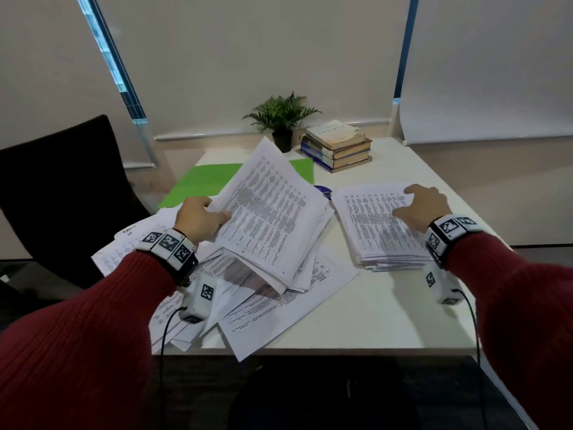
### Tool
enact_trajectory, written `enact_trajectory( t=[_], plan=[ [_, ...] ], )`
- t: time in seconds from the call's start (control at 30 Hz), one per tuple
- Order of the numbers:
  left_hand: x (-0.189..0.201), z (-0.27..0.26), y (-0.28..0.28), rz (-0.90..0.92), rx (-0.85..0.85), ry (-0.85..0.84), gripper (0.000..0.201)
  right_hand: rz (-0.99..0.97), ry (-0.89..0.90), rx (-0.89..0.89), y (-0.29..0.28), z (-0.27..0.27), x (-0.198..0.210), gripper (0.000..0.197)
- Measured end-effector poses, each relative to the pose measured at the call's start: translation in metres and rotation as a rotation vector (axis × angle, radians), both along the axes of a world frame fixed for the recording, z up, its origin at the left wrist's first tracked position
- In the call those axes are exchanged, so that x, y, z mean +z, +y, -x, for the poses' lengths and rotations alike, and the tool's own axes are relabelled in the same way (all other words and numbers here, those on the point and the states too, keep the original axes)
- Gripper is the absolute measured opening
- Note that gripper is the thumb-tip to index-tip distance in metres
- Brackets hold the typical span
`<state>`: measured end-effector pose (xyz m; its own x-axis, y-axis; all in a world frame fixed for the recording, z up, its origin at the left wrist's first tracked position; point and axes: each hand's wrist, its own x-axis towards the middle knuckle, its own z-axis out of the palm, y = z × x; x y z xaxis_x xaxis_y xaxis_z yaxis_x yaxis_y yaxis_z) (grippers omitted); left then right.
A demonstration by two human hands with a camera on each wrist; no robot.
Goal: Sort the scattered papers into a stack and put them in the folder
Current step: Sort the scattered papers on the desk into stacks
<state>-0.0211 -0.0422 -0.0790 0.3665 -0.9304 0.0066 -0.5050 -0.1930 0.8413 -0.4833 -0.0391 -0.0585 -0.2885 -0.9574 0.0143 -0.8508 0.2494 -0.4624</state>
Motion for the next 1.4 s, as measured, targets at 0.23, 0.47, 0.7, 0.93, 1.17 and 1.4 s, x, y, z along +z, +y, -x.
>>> enact_trajectory(
  t=[0.23,0.47,0.7,0.93,1.17,1.4],
  plan=[
    [0.033,0.019,0.058,0.125,0.049,0.232,0.008,-0.096,-0.811,0.209,0.029,-0.122,-0.005,0.070],
    [0.011,0.003,0.075,-0.031,-0.046,0.261,0.045,0.034,-1.070,0.255,0.020,-0.206,-0.058,0.072],
    [0.006,-0.105,0.099,-0.294,0.098,-0.444,0.069,-0.007,-0.966,0.065,0.028,-0.236,-0.063,0.075],
    [-0.018,-0.092,0.101,-0.386,-0.296,-0.614,0.130,-0.077,-0.941,0.033,0.024,-0.233,-0.070,0.070],
    [-0.008,-0.064,0.088,-0.358,-0.233,-0.977,0.033,-0.094,-0.940,0.039,0.021,-0.223,-0.073,0.053],
    [0.028,-0.071,0.081,-0.026,0.122,-0.795,0.029,-0.131,-0.918,0.089,0.020,-0.210,-0.072,0.061]
  ],
)
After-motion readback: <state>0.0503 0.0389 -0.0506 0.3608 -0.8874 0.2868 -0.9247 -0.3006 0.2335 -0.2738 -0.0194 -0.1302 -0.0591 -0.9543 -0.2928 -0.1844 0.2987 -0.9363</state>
